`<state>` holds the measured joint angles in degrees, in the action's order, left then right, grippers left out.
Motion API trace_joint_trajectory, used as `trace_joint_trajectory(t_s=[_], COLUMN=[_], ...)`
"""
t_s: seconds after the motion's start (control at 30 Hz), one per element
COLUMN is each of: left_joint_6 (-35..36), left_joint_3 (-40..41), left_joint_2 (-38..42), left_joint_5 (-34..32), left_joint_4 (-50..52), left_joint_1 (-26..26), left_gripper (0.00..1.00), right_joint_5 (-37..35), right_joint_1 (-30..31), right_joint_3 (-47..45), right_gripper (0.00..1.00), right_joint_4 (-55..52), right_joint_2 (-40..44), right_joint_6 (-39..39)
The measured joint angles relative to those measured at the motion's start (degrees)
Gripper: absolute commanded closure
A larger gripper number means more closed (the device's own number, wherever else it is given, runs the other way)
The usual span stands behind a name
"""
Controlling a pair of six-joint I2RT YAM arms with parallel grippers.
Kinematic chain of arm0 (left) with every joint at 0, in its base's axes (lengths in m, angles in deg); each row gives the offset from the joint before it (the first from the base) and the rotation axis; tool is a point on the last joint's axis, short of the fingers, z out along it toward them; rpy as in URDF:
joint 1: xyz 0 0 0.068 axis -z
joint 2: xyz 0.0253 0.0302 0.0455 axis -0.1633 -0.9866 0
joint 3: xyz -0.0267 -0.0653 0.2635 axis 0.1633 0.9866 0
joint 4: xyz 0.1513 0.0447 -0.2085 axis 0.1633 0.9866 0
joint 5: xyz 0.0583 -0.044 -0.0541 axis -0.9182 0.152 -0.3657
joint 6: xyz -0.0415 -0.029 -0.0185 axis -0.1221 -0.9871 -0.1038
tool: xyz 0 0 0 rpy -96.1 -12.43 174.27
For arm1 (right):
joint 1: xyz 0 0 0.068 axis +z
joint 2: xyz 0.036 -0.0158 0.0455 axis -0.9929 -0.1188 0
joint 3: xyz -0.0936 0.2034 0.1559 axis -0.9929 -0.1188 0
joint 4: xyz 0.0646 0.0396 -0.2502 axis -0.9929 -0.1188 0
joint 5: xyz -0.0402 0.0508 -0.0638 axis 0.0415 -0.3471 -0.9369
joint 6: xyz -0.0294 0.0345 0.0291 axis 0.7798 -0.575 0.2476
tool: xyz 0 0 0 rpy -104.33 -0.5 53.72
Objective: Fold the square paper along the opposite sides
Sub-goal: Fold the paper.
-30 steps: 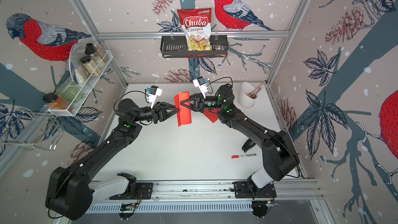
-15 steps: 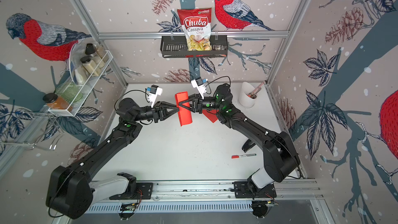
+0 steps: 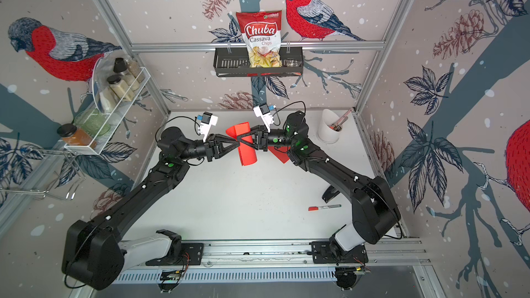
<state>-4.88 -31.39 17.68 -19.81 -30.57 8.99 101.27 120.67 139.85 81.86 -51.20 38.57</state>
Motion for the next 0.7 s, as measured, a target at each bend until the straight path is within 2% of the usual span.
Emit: trace_joint_trajectory(t_s=[0.43,0.7], left_joint_6=[1.5,1.4], left_joint_3=[0.0,-0.2], left_joint_2=[1.3,0.3], left_joint_5=[-1.6,-2.4], left_joint_4=[2.6,2.6], left_joint_1=[0.0,0.2], left_gripper=[0.64,0.68], right_joint_5=[-5.6,-8.9], right_joint_1=[-0.8,-0.2], right_joint_3=[1.0,1.0], right_gripper=[0.6,0.62], right_joint_4=[-4.7,-4.9], right_joint_2=[0.0,0.7], right_joint_6=[0.6,-0.1])
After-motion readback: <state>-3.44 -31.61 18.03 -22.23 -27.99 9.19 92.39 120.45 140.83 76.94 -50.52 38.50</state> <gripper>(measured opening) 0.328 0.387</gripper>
